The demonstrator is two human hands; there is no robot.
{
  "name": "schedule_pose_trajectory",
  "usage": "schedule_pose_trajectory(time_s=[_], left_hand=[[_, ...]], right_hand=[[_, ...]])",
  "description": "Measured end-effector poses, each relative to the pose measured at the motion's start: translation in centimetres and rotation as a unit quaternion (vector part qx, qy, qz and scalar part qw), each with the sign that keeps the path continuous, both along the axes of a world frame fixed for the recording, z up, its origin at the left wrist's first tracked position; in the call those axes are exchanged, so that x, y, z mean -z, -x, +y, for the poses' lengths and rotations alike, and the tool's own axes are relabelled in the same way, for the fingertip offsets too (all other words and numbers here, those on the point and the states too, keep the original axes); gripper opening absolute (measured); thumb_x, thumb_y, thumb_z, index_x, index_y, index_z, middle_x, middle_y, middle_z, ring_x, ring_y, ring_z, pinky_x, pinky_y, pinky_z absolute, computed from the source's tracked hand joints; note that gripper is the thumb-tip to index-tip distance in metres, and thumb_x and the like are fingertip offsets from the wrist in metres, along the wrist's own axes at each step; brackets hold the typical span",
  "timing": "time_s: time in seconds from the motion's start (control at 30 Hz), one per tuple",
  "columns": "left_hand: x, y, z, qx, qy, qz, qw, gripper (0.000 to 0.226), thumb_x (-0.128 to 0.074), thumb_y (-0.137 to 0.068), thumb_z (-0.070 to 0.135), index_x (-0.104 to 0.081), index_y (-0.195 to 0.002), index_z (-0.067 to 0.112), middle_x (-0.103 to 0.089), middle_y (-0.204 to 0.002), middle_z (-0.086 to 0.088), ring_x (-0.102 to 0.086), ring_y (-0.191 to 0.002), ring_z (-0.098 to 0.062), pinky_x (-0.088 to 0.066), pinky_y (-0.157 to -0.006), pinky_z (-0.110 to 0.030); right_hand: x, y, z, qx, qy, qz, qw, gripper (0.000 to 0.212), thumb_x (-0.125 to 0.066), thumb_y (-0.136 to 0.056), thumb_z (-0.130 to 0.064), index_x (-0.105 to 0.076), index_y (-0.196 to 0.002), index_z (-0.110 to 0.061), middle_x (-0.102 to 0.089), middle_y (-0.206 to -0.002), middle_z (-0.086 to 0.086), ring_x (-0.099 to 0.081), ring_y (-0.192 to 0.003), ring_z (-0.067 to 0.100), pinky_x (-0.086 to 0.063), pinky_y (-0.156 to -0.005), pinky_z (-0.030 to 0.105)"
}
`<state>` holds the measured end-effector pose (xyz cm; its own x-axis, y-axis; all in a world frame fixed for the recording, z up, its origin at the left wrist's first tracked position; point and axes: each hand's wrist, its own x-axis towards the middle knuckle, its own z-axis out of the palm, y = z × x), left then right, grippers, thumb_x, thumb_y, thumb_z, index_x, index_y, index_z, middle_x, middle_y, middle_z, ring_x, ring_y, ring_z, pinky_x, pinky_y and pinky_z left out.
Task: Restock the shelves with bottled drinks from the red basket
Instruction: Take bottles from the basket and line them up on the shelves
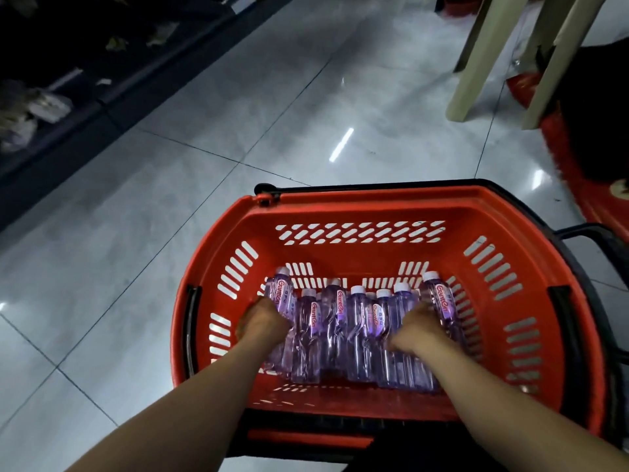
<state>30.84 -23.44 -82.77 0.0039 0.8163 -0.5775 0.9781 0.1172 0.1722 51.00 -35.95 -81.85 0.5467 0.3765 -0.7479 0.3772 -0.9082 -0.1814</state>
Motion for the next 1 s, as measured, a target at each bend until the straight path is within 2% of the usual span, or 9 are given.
schedule_pose_trajectory(time_s=[0.07, 0.17, 0.27, 0.33, 0.4, 0.5, 0.63, 0.87, 1.0], left_hand=[[0.3, 0.3, 0.3, -0.011, 0.002, -0.010, 1.000, 0.028, -0.073, -0.085, 0.032, -0.057, -0.101, 0.016, -0.063, -0.086, -0.003, -0.066, -0.083, -0.020, -0.056, -0.074, -0.033], [0.1, 0.6, 0.7, -0.069, 0.044, -0.081, 0.993, 0.039, -0.076, -0.083, 0.028, -0.052, -0.106, 0.008, -0.061, -0.090, -0.005, -0.063, -0.081, -0.019, -0.056, -0.073, -0.032], [-1.1, 0.1, 0.2, -0.142, 0.133, -0.193, 0.962, 0.050, -0.078, -0.081, 0.021, -0.050, -0.118, 0.003, -0.061, -0.105, -0.014, -0.062, -0.100, -0.030, -0.055, -0.087, -0.042], [-2.5, -0.6, -0.5, -0.133, 0.171, -0.262, 0.941, 0.049, -0.077, -0.082, 0.017, -0.049, -0.120, 0.003, -0.063, -0.108, -0.015, -0.062, -0.098, -0.030, -0.056, -0.076, -0.040], [-3.8, -1.3, -1.3, -0.088, 0.179, -0.314, 0.928, 0.057, -0.079, -0.079, 0.017, -0.048, -0.125, 0.005, -0.066, -0.107, -0.015, -0.066, -0.088, -0.026, -0.053, -0.061, -0.032], [-6.4, -2.7, -2.9, -0.028, 0.173, -0.382, 0.907, 0.076, -0.085, -0.069, 0.025, -0.046, -0.132, 0.009, -0.073, -0.103, -0.011, -0.073, -0.087, -0.024, -0.054, -0.064, -0.033], [-11.5, -6.4, -5.9, 0.049, 0.144, -0.485, 0.861, 0.070, -0.087, -0.065, 0.030, -0.055, -0.124, 0.010, -0.075, -0.100, -0.009, -0.073, -0.092, -0.025, -0.055, -0.088, -0.048], [-21.5, -15.1, -14.5, 0.126, 0.141, -0.660, 0.727, 0.051, -0.082, -0.073, 0.013, -0.062, -0.119, 0.009, -0.073, -0.110, -0.014, -0.070, -0.101, -0.034, -0.057, -0.083, -0.043], [-25.0, -19.8, -22.6, 0.179, 0.163, -0.714, 0.658, 0.044, -0.081, -0.072, 0.010, -0.065, -0.114, 0.010, -0.073, -0.107, -0.016, -0.069, -0.098, -0.030, -0.056, -0.086, -0.042]], right_hand=[[0.7, -0.1, -0.3, 0.021, 0.002, -0.011, 1.000, 0.111, -0.080, -0.079, -0.013, 0.002, -0.153, 0.003, -0.037, -0.152, 0.019, -0.048, -0.133, 0.031, -0.048, -0.098, 0.030], [0.3, -0.3, -0.4, 0.003, -0.003, -0.019, 1.000, 0.099, -0.079, -0.080, -0.011, -0.013, -0.152, 0.005, -0.054, -0.137, 0.016, -0.063, -0.113, 0.025, -0.055, -0.069, 0.023], [-1.8, -0.6, -0.6, -0.037, -0.025, 0.034, 0.998, 0.079, -0.082, -0.077, -0.021, -0.041, -0.140, 0.001, -0.062, -0.116, 0.009, -0.064, -0.086, 0.015, -0.051, -0.068, 0.023], [-3.3, -0.7, -1.0, -0.040, -0.067, 0.049, 0.996, 0.058, -0.083, -0.076, -0.025, -0.054, -0.123, -0.006, -0.063, -0.098, 0.004, -0.060, -0.072, 0.011, -0.049, -0.061, 0.025], [-5.2, -0.7, -1.6, -0.031, -0.114, 0.064, 0.991, 0.042, -0.083, -0.075, -0.024, -0.057, -0.106, -0.011, -0.064, -0.098, 0.004, -0.059, -0.072, 0.011, -0.052, -0.062, 0.028], [-8.3, -1.2, -2.8, -0.011, -0.213, 0.059, 0.975, 0.039, -0.087, -0.067, -0.029, -0.063, -0.095, -0.017, -0.070, -0.096, -0.002, -0.065, -0.080, 0.012, -0.054, -0.071, 0.027], [-14.4, -2.5, -6.2, 0.029, -0.361, 0.033, 0.931, 0.035, -0.089, -0.063, -0.029, -0.064, -0.087, -0.026, -0.072, -0.087, -0.011, -0.068, -0.087, 0.010, -0.052, -0.081, 0.026], [-22.9, -6.1, -17.3, 0.189, -0.548, -0.071, 0.812, 0.061, -0.088, -0.057, -0.039, -0.065, -0.111, -0.025, -0.074, -0.096, -0.011, -0.070, -0.085, 0.004, -0.057, -0.078, 0.028], [-27.0, -7.5, -26.1, 0.240, -0.620, -0.116, 0.737, 0.037, -0.083, -0.072, -0.008, -0.066, -0.099, -0.025, -0.074, -0.090, -0.009, -0.070, -0.083, 0.004, -0.052, -0.076, 0.021]])
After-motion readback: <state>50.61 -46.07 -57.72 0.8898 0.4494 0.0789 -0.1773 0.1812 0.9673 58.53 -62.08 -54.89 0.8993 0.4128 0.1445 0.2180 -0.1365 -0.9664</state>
